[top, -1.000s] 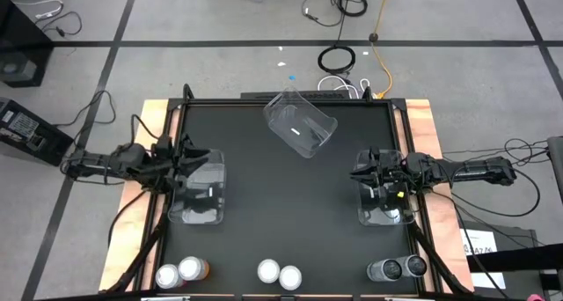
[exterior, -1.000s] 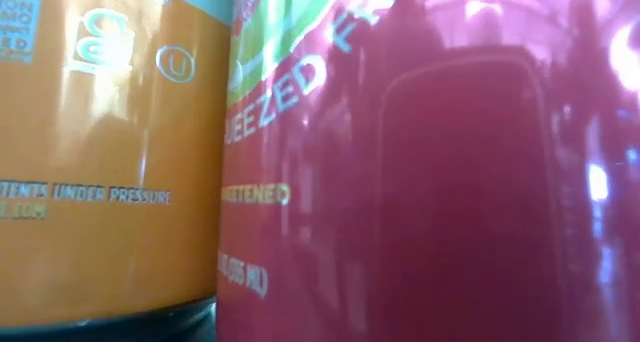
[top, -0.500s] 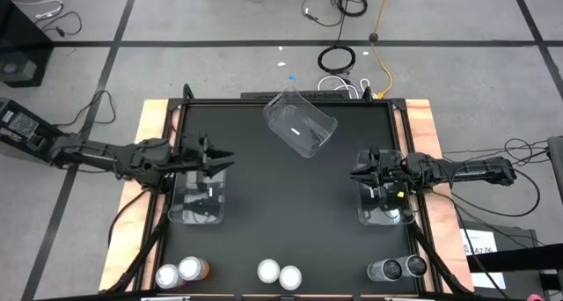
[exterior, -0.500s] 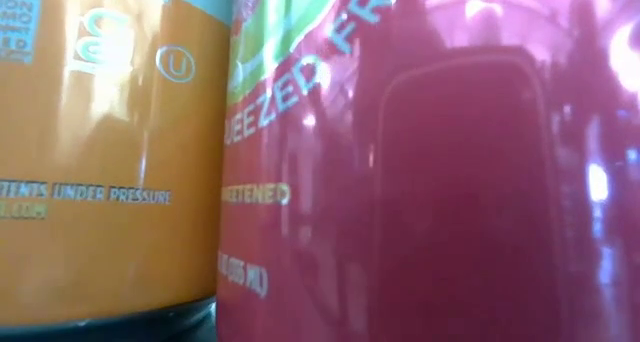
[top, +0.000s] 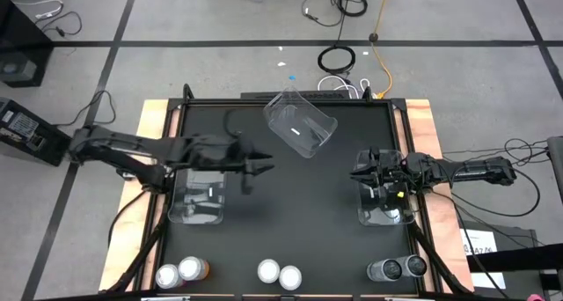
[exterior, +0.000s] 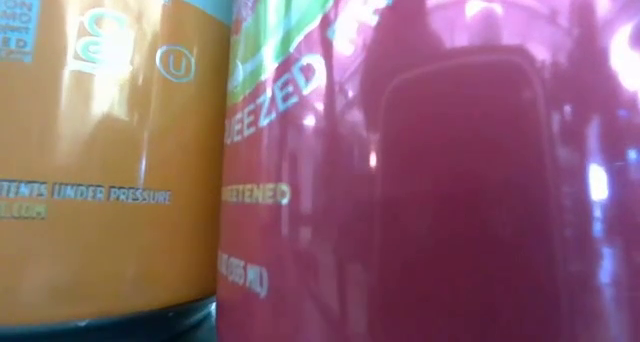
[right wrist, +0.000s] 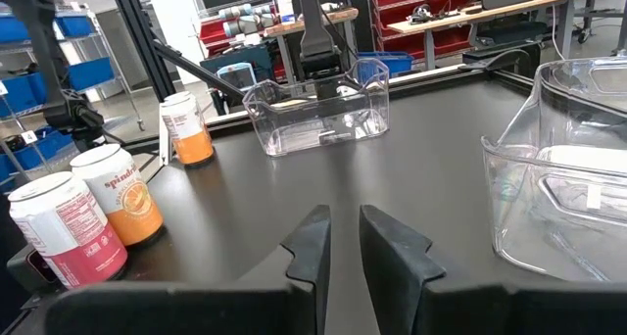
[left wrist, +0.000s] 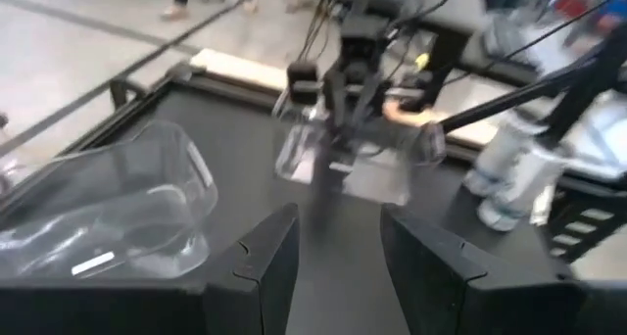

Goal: Sort soda cans
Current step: Move the top transparent bin to the center

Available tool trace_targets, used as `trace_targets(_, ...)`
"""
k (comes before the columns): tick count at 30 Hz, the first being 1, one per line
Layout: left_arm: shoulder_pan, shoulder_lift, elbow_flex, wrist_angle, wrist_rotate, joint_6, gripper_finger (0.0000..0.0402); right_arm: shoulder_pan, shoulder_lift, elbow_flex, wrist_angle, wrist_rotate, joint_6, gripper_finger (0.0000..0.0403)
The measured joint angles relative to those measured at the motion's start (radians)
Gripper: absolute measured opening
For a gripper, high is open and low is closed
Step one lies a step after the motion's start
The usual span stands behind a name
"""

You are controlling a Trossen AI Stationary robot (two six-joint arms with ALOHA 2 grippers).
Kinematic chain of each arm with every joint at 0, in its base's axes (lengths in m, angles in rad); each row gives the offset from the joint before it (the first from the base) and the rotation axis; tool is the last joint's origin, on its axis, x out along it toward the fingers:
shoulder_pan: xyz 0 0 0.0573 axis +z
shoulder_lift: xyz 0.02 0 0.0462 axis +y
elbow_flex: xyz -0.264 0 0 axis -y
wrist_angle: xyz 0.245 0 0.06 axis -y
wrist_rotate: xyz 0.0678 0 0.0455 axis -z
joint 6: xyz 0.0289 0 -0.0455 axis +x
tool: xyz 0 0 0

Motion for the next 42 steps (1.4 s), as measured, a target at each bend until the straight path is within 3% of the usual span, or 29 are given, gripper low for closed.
trace_targets(9, 0.091, 0.285, 0.253, -0.152, 0.135, -0.001, 0.0154, 0.0, 0.0, 0.0, 0.0, 0.0, 0.0, 0.005)
trace_targets(19, 0.213, 0.56, 0.557, -0.377, 0.143, -0.053, 0.0154, 0.0, 0.0, 0.0, 0.0, 0.0, 0.0, 0.005)
trace_targets(25, 0.247, 0.686, 0.717, -0.424, 0.176, -0.069, 0.0154, 0.0, 0.0, 0.0, 0.0, 0.0, 0.0, 0.005)
trace_targets(42, 0.266, 0.716, 0.764, -0.328, 0.077, -0.105, 0.0154, 0.0, 0.0, 0.0, 0.0, 0.0, 0.0, 0.005)
